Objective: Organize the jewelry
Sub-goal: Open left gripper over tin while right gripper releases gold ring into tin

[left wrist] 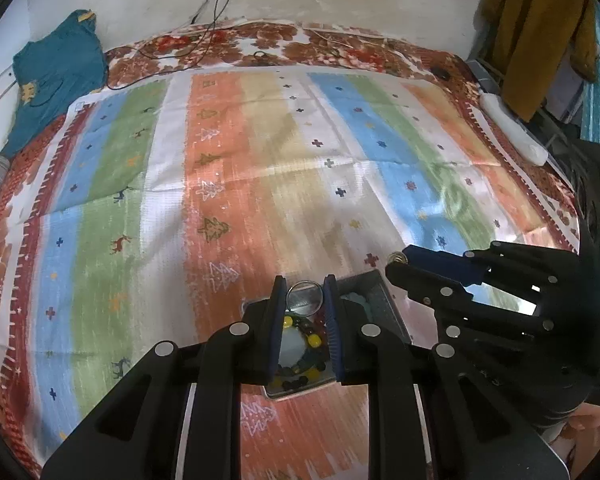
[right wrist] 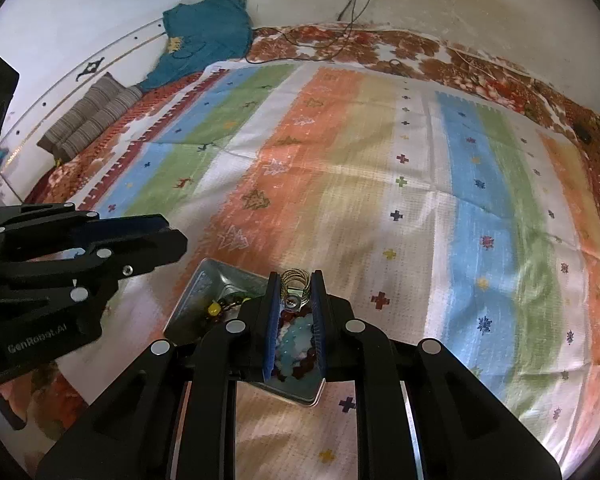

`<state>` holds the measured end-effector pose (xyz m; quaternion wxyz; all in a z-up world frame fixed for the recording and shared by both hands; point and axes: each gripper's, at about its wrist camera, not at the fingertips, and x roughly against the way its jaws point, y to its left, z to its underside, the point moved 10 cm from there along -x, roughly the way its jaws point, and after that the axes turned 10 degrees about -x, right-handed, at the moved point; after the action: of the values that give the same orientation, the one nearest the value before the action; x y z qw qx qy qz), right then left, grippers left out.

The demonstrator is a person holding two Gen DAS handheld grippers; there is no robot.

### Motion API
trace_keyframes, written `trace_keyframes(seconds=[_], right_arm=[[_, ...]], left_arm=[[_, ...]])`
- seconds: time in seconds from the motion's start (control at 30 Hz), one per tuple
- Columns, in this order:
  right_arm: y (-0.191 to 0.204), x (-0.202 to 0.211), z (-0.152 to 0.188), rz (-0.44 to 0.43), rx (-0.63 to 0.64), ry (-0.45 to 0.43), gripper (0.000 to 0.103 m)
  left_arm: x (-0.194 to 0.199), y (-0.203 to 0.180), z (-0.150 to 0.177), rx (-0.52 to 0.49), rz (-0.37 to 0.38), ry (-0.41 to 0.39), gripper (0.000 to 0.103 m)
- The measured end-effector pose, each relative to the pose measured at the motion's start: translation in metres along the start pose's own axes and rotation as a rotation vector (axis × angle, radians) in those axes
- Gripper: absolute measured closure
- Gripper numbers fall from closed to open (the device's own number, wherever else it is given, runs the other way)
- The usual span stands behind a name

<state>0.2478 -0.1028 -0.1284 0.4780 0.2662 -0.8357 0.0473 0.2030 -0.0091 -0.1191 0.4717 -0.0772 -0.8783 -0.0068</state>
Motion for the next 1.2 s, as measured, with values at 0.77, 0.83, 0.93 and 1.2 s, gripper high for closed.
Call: trace_keyframes(seconds=[0.77, 0.83, 0.93, 1.2], right_arm=[[0.001, 0.040, 0.028, 0.000, 0.031, -0.054, 0.054], [0.001, 0.043, 0.029, -0.003, 0.032, -0.059, 0.050], [0.002, 0.048, 0.032, -0.010, 0.035, -0.068, 0.047], [0.004, 0.062, 0.042, -0.020, 0.048, -0.094, 0.035]], left_arm=[[0.035, 0.003, 0.030, 0.035, -0.024, -0.042, 0.053], [0.040, 0.002, 0.033, 0.035, -0.023, -0.053, 0.051], [0.047, 0.001, 0.037, 0.037, -0.025, -0.067, 0.042], [0.060, -0.006, 0.051, 0.017, -0.026, -0.089, 0.031]])
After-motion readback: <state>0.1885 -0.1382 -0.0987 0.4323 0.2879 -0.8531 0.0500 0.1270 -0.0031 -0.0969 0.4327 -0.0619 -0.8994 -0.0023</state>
